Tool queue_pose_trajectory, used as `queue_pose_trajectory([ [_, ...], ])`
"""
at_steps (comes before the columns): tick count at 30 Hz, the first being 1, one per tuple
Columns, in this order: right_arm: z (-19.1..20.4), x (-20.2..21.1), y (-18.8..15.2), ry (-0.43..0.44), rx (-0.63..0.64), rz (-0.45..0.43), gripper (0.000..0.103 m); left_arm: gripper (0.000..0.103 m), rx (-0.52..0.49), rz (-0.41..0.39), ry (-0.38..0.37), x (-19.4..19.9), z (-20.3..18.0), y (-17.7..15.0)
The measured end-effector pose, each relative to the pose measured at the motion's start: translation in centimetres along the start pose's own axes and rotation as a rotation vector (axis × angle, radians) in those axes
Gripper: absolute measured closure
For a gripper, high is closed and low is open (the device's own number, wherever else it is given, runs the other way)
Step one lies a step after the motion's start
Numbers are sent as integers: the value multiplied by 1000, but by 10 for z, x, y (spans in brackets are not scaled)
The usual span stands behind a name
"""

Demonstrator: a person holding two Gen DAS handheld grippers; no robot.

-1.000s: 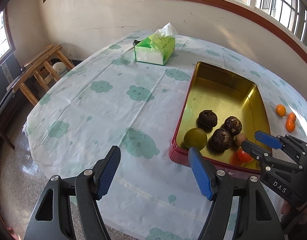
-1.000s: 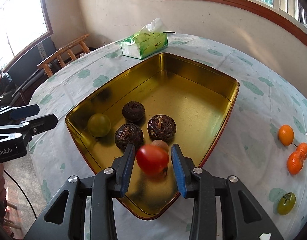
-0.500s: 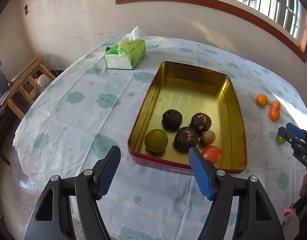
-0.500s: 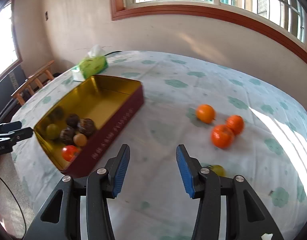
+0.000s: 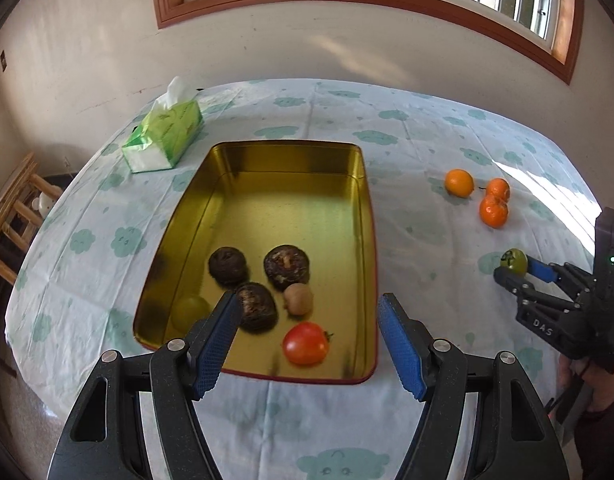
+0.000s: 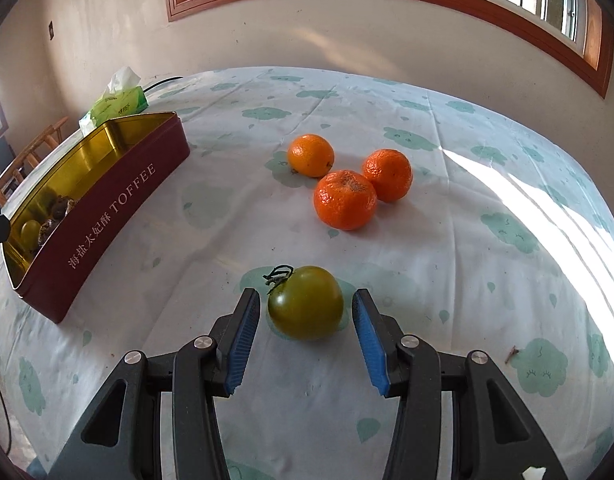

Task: Organize fruits
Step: 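Reach for and grasp the yellow-green tomato with the right tool, then grasp an orange tangerine with the left tool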

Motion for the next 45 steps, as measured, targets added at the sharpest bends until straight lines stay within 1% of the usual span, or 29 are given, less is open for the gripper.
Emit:
queue_pose_trajectory([
  [2,1,-1,-1,-12,11,-8,68,32,-18,3,-14,-4,-13,7],
  [5,-1,1,-2,-5,15,-11,70,32,-39,13,-46,-13,-33,17],
  [8,-14,9,-2,-22,-11,-36,71,32,-64,17,-77,-21,-56,28],
  [11,-48,19,0,-96,-71,-68,71,32,-87,17,-124,-30,-85,37],
  [13,-78,25,-1,-148,-141,-79,71,32,-107,8,-170,-34,-106,43],
  [14,-93,28,-2,-173,-170,-81,71,32,-121,6,-177,-37,-118,46],
  [17,-128,35,-5,-259,-213,-86,71,32,-157,5,-231,-47,-151,52],
  [18,-136,37,-6,-270,-226,-85,71,32,-166,11,-245,-51,-162,54],
  [20,-148,40,-9,-277,-255,-86,71,32,-183,24,-298,-60,-182,58],
  [23,-153,39,-13,-272,-264,-81,71,32,-196,48,-310,-76,-205,64],
  [27,-152,35,-14,-259,-261,-62,71,32,-220,65,-277,-99,-225,68],
  [28,-150,34,-15,-256,-258,-58,70,34,-218,77,-261,-105,-228,68],
  [30,-149,32,-14,-247,-247,-50,70,40,-208,95,-261,-115,-230,67],
  [32,-147,31,-14,-251,-240,-45,70,48,-201,105,-252,-123,-232,67],
  [33,-147,30,-14,-250,-241,-44,70,49,-201,98,-247,-124,-233,67],
  [35,-148,30,-14,-240,-249,-45,70,59,-207,84,-241,-124,-234,68],
  [42,-148,29,-14,-242,-247,-43,69,60,-199,111,-235,-112,-224,59],
  [45,-148,28,-15,-246,-245,-42,69,60,-206,98,-223,-97,-216,51],
])
Point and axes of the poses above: each gripper's, at about its wrist camera, not at the fingertips, and x roughly against the way its jaws point, z to its left, y to its top, the point moved 3 cm from there along -x, roughly the way its jaws point, and after that the axes turned 6 degrees about y, right-handed, at the moved point
